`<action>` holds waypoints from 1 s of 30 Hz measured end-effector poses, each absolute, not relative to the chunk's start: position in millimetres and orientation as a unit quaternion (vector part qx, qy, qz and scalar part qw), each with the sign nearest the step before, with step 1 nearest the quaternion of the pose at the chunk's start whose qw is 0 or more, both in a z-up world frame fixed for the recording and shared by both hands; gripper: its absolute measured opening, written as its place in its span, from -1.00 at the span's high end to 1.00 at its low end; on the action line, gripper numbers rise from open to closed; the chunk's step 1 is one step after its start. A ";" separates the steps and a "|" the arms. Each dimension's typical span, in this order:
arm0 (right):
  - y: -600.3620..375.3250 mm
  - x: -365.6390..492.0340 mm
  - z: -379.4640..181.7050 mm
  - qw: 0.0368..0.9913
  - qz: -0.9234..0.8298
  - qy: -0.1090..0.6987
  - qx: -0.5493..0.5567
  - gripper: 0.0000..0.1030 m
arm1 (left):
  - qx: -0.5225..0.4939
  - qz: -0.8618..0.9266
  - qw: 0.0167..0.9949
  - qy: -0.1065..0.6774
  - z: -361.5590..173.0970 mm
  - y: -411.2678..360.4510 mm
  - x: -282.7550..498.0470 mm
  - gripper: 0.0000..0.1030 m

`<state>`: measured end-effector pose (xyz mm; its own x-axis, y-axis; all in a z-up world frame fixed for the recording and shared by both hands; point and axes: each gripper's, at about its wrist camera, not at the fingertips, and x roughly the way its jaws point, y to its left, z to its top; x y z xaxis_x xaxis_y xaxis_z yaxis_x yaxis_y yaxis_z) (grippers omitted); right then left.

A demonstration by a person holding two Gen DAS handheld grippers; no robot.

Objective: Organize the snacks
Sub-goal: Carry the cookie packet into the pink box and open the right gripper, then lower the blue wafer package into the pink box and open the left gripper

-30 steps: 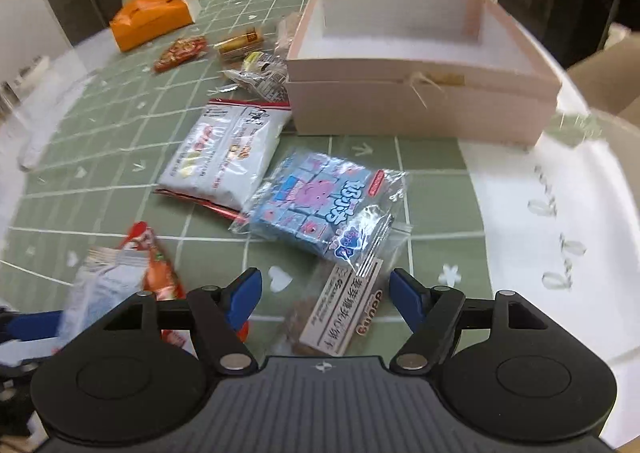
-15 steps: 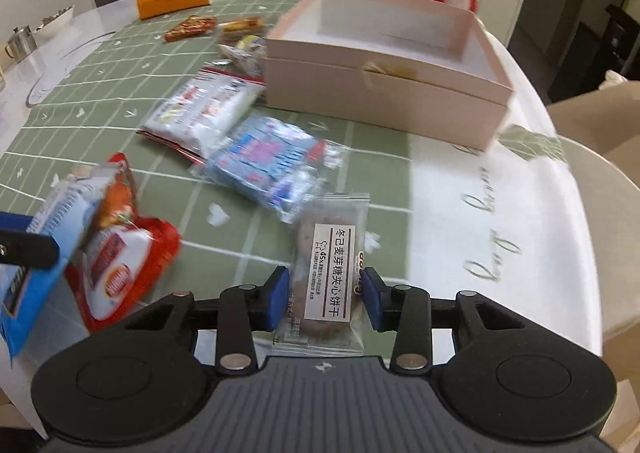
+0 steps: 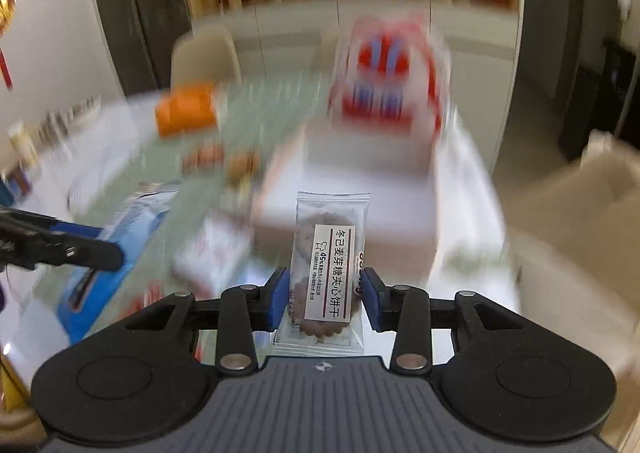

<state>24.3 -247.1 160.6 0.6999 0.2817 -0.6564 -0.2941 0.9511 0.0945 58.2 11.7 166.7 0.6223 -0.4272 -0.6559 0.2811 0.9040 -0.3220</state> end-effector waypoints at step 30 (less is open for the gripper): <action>-264.9 186.2 82.7 0.898 0.196 0.392 -0.044 -0.11 | -0.086 -0.182 0.846 0.493 65.3 -84.9 271.0 -0.67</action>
